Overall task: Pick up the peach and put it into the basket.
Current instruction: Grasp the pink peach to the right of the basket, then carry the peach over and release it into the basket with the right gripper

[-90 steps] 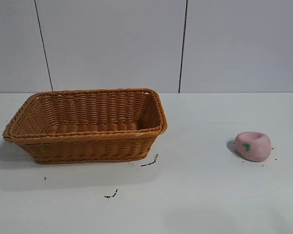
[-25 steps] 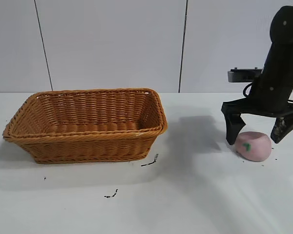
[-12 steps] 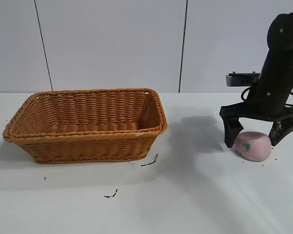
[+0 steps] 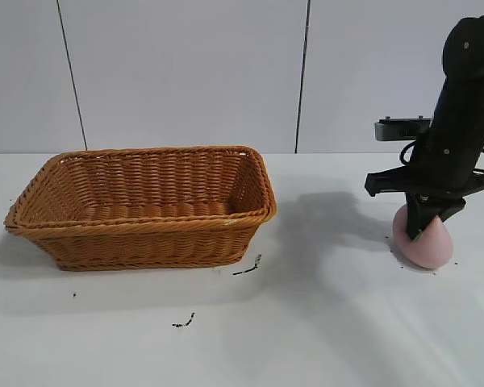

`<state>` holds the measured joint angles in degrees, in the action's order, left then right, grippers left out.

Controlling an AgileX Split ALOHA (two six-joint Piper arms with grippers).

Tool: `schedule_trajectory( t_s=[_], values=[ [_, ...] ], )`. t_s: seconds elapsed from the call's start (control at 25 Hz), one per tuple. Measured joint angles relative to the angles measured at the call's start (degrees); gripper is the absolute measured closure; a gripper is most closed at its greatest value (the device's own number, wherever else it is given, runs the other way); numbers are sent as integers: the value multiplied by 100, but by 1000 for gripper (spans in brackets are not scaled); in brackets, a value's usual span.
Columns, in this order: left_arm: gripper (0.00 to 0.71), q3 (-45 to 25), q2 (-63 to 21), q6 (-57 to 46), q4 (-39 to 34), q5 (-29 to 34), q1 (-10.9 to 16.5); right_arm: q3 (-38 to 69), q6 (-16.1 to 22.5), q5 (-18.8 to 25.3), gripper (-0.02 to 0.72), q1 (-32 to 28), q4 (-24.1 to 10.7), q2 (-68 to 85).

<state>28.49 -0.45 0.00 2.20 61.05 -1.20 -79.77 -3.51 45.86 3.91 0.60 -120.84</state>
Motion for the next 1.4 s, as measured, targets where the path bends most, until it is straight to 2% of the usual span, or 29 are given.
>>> schedule_trajectory(
  t_s=[0.12, 0.32, 0.36, 0.44, 0.56, 0.64, 0.8, 1.12, 1.2, 1.24, 1.4],
  values=[
    [17, 0, 0, 0, 0, 0, 0, -208, -86, 347, 715, 0, -25, 277],
    [17, 0, 0, 0, 0, 0, 0, -1259, -112, 1247, 715, 0, -25, 779],
    [17, 0, 0, 0, 0, 0, 0, -1259, -112, 1247, 715, 0, -25, 779],
    [17, 0, 0, 0, 0, 0, 0, -1778, -112, 1623, 715, 0, -25, 828],
    [17, 0, 0, 0, 0, 0, 0, -2311, -112, 1847, 715, 42, -25, 821],
    [17, 0, 0, 0, 0, 0, 0, -2679, -112, 1916, 715, 173, -60, 772],
    [17, 0, 0, 0, 0, 0, 0, -3488, -106, 2321, 715, 842, -60, 485],
    [17, 0, 0, 0, 0, 0, 0, -3847, -101, 2332, 715, 2193, -25, 60],
    [17, 0, 0, 0, 0, 0, 0, -3847, -101, 2290, 715, 2330, -25, 12],
    [17, 0, 0, 0, 0, 0, 0, -3847, -101, 2139, 715, 2603, -19, -144],
    [17, 0, 0, 0, 0, 0, 0, -3860, -101, 1611, 715, 2998, -8, -552]
  ],
)
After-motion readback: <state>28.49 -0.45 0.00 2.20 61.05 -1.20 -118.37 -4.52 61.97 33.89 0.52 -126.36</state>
